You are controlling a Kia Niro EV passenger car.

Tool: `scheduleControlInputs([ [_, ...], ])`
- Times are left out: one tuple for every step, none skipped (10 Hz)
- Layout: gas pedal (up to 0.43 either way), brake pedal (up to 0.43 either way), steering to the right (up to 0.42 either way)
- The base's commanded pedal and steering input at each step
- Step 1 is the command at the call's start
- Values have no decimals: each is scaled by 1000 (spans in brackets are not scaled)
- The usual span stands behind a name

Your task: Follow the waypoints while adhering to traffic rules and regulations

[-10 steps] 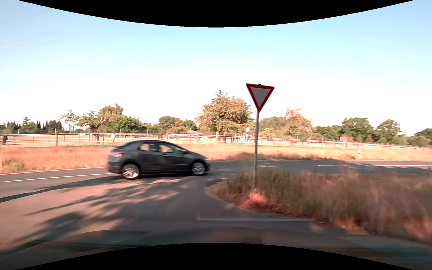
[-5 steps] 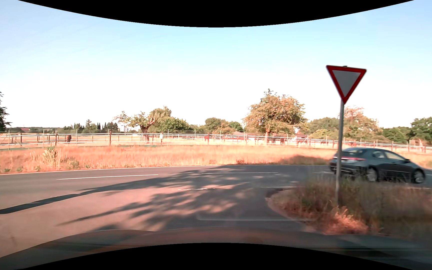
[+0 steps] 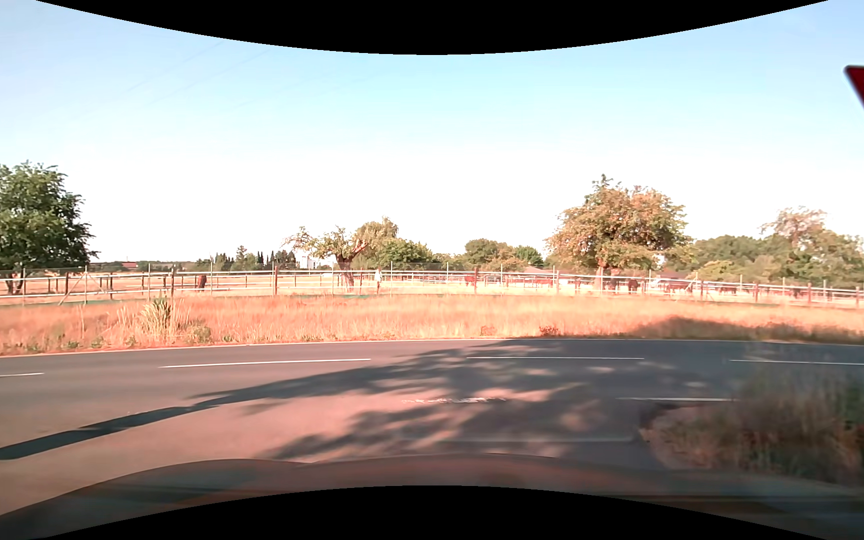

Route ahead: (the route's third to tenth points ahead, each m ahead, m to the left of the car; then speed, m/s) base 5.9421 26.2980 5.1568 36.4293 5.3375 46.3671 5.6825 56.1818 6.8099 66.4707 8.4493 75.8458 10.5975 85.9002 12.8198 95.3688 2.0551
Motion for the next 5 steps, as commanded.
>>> scheduleControlInputs([
  [0,238,-314],
  [0,244,-302],
  [0,238,-292],
  [0,238,-276],
  [0,244,-260],
])
